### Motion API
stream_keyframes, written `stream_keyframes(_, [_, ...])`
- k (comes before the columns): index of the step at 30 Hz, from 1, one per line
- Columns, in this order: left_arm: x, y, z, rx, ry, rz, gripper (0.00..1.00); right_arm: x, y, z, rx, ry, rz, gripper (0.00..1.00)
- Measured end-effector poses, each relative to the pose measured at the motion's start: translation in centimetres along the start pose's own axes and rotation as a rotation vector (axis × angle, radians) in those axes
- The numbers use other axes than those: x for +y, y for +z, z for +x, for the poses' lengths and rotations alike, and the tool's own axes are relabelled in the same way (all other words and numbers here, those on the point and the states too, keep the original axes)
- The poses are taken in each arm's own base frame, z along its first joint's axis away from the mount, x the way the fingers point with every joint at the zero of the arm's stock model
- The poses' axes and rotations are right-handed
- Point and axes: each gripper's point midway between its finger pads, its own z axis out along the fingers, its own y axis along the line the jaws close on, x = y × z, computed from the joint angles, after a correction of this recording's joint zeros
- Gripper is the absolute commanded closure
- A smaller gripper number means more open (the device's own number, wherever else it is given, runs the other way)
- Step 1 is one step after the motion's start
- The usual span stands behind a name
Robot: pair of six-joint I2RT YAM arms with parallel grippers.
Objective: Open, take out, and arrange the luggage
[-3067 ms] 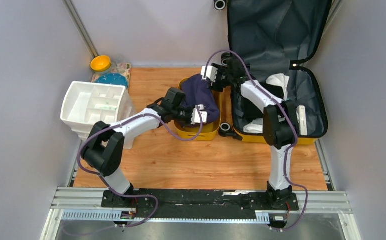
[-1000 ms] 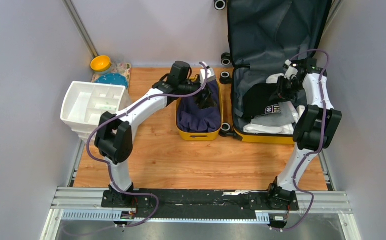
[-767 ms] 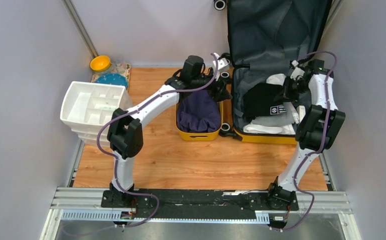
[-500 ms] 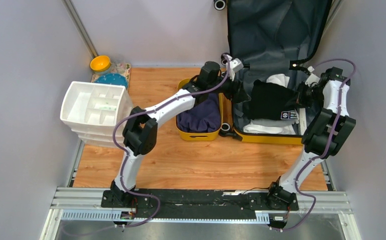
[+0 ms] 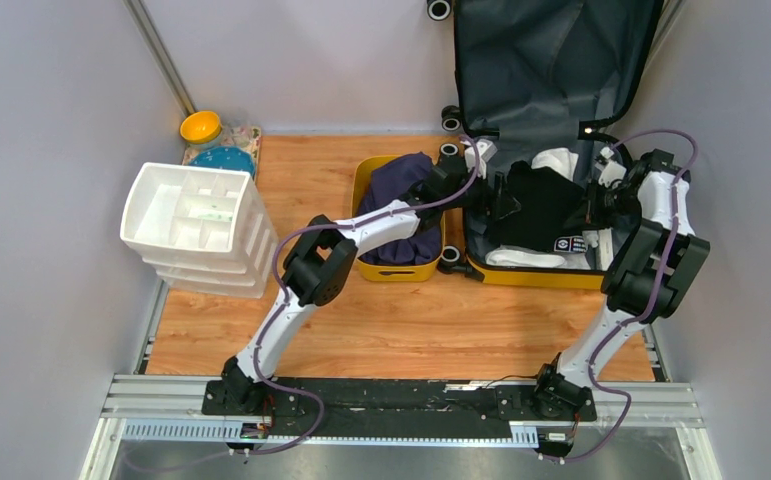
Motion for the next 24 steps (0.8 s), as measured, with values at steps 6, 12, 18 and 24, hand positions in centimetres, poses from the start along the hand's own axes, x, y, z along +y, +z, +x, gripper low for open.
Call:
stream_keyframes(6, [1.1, 1.8, -0.4, -0.071, 0.008, -0.041, 0.15, 0.0, 0.1, 0.4, 0.0, -0.057, -0.011, 1.0])
stream_keyframes(12, [3.1, 3.4, 2.5, -0.039, 0.051, -0.115, 0.15, 0.4, -0.4, 0.6, -0.017, -0.125, -0.014, 1.0])
stream_keyframes(18, [2.5, 3.8, 3.3, -0.023, 0.092, -0.122, 0.15, 0.7, -0.5, 1.8, -0.018, -0.167, -0.016, 1.0])
stream_keyframes(24, [0.9, 4.8, 2.5, -0.083, 0.064, 0.002, 0.18, 0.6, -0.3, 1.9, -0.02, -0.187, -0.019, 1.0])
